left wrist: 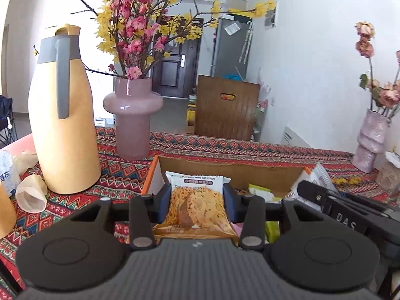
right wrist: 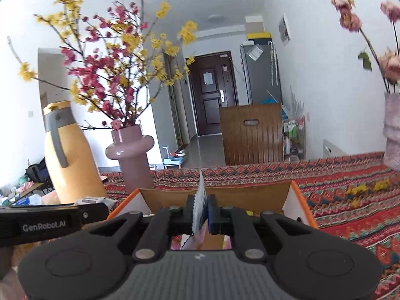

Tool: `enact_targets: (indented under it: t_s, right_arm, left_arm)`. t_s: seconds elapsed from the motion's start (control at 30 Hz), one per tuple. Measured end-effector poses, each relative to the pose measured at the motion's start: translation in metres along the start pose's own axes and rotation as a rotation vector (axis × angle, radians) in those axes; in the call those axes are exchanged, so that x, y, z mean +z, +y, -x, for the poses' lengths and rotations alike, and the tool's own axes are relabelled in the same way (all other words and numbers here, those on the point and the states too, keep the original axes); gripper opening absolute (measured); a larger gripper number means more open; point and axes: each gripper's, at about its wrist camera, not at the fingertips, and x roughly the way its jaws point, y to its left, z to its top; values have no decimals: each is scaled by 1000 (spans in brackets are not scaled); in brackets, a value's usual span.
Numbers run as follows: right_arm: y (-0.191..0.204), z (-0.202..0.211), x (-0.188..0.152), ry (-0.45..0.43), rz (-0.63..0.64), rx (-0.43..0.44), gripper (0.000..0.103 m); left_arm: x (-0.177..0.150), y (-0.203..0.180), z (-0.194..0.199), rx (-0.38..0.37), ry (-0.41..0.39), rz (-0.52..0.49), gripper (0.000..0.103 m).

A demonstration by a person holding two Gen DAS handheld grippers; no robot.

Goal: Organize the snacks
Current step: 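Carry both held packets over the red box, then open both tools to drop the packets into the box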

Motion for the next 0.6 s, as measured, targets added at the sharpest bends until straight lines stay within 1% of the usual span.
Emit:
enact_targets:
  t_s: [0.07,0.13,0.2,0.33,0.4,0.43,0.47,0.5,0.53,0.57,0.6]
  right_arm:
    - [-6,-10,-6,-10,-31,8,9]
    - [-12,-16,-13,-21,-40,18,9]
    - [-18,-24,-17,7,-55,25,9]
    - [-23,-33,-21,31,-67,10,9]
    - [-23,-35,-22,45,-69,3,9]
    - [-23,-35,-22,47,-68,-1,10]
    - [-23,-35,-23,46,-66,-4,13]
    - [-23,-35,-23,44,-67,-12,15]
    - [-24,-34,-23,41,-69,-25,16]
    - [-27,-32,-22,41,-75,-37,17]
    - [-30,-31,-21,46,-85,-48,22]
  left_arm:
    - [-8,2,-9,7,-19,3,43]
    - [-15,2,-20,13,-2,-15,43]
    - [-16,3,-27,10,15,-22,43]
    - [-19,4,-32,11,23,-30,43]
    - [-21,4,-32,7,22,-29,47]
    - [-21,4,-31,12,18,-25,55]
    - [-22,5,-30,13,15,-22,62]
    - [-23,6,-30,7,12,-23,64]
    - [-24,7,-28,4,9,-23,71]
    - [-24,8,-27,10,4,-20,83]
    - [-23,8,-25,21,-8,-17,88]
